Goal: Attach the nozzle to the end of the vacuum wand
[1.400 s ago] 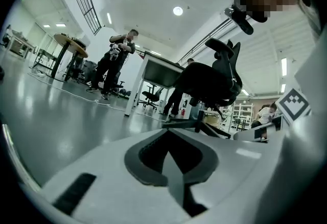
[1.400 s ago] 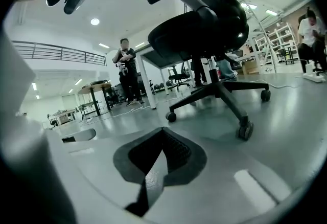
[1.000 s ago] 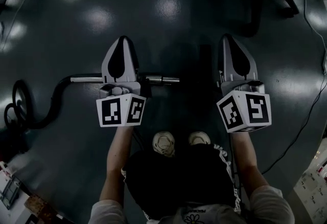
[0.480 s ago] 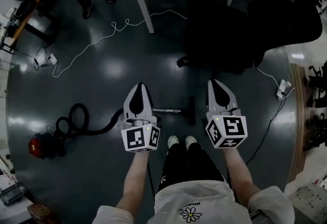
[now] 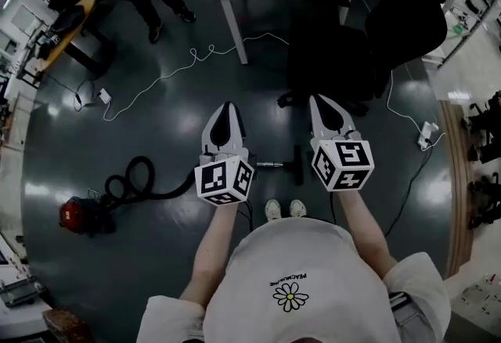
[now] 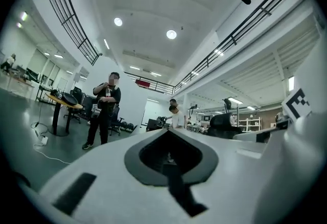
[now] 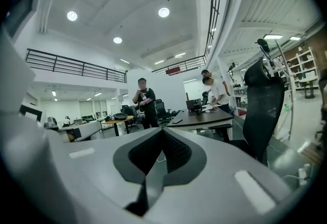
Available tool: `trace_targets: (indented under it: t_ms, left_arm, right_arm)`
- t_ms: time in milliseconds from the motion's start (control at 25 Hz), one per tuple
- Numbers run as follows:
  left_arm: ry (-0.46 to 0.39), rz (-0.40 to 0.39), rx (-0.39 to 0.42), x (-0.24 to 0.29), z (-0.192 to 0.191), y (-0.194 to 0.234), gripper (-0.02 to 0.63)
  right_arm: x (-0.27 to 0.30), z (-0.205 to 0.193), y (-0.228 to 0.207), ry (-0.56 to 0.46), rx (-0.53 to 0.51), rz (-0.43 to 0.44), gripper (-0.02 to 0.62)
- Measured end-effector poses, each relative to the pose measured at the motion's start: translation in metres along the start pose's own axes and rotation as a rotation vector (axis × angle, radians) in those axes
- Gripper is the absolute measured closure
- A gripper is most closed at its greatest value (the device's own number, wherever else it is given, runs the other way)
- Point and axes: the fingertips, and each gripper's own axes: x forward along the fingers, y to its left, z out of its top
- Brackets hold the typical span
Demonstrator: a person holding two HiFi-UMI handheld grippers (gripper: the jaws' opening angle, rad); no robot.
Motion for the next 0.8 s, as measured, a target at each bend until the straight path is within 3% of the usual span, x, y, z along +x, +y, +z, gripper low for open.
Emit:
trace_targets:
  t_ms: [360, 800]
  left_arm:
    - [-0.058, -0.032, 0.008, -0.002, 0.028, -0.004, 0.604]
    - [-0.077, -0.068, 0.034, 0.001, 0.036, -0.022, 0.604]
  right_arm:
    - [-0.009, 0.019, 0.012, -0.045, -0.003, -0.002, 0.588]
    - [-0.008, 0.041, 0.004, -0.085, -0.015, 0.002, 0.588]
